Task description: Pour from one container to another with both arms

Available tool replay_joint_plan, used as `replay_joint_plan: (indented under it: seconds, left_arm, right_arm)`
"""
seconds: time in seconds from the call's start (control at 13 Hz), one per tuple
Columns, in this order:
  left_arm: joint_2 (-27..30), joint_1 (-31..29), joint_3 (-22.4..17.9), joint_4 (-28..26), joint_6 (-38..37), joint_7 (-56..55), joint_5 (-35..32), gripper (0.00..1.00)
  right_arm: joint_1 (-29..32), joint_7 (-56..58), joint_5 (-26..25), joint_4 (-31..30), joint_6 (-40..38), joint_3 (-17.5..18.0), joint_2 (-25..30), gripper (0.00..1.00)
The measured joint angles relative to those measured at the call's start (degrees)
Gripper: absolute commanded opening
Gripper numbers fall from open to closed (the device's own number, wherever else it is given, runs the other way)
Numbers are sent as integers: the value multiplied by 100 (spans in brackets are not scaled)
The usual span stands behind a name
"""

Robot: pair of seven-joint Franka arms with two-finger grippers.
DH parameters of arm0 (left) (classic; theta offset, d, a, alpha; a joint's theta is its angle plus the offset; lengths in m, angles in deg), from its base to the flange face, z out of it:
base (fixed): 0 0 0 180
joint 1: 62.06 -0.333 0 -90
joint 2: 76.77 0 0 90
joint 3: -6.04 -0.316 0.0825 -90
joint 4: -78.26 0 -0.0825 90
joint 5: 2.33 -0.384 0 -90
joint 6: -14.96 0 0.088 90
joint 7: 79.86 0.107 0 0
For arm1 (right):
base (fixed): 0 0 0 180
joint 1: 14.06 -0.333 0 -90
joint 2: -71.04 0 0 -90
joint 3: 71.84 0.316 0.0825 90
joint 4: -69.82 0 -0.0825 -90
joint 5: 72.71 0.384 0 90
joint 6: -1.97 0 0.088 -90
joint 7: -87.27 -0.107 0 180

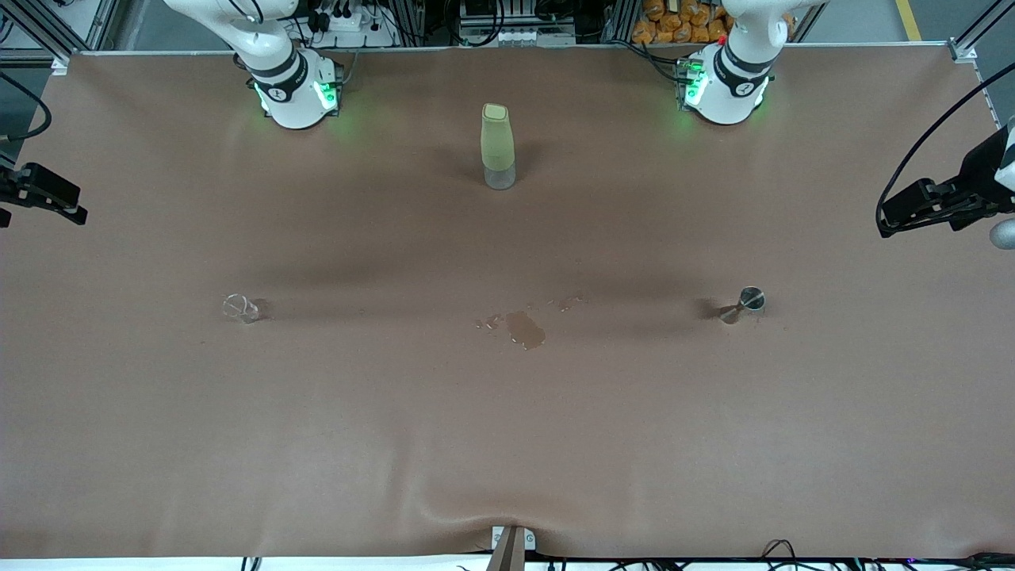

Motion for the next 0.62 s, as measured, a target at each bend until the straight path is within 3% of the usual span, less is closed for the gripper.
replay_joint_plan:
  seconds: [0.62]
  left_arm:
    - [4,318,-172,1,0,4,0,100]
  right_arm:
    - [9,-38,16,-1,-5,5,0,100]
